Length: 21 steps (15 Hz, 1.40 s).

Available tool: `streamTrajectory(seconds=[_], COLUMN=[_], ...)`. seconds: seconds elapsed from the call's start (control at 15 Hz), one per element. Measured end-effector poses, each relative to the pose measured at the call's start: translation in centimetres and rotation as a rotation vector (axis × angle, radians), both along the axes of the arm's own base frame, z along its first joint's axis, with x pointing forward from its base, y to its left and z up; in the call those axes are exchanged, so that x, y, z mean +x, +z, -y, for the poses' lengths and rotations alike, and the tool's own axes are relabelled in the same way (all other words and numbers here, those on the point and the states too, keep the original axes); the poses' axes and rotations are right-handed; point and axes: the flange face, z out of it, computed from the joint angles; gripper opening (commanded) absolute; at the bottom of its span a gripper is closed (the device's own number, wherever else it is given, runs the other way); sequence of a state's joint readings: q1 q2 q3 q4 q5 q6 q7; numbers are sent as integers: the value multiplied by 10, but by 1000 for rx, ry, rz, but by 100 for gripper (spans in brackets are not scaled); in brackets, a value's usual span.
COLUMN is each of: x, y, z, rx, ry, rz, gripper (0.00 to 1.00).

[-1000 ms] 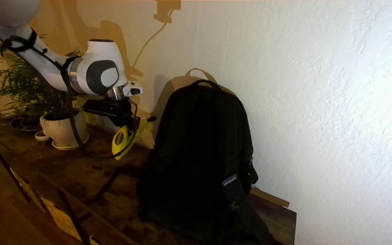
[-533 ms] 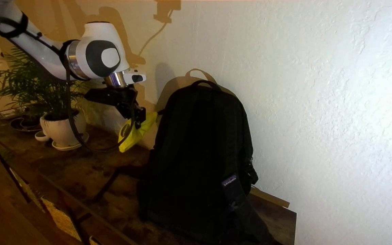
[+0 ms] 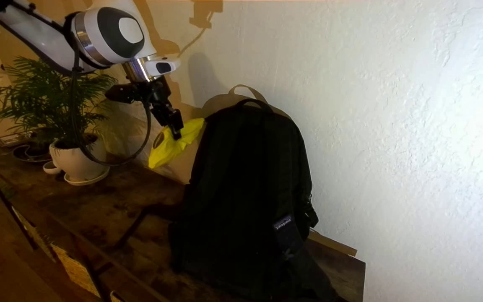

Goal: Put the banana purse in the backpack

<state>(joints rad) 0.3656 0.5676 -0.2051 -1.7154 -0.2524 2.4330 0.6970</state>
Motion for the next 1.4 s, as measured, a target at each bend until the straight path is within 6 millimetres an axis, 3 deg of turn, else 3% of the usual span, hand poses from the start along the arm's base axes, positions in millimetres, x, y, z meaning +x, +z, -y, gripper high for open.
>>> streamTrajectory(seconds=[0.27,0.73,1.07,1.4], x=[1,2,-1,-16], y=[11,12,10,-7], z=[10,16,3,-15], rx=[-36,-49,-38,-55], ry=[-121,-292,-307,-300], rz=[49,128,133,65], gripper=[7,7,7,7])
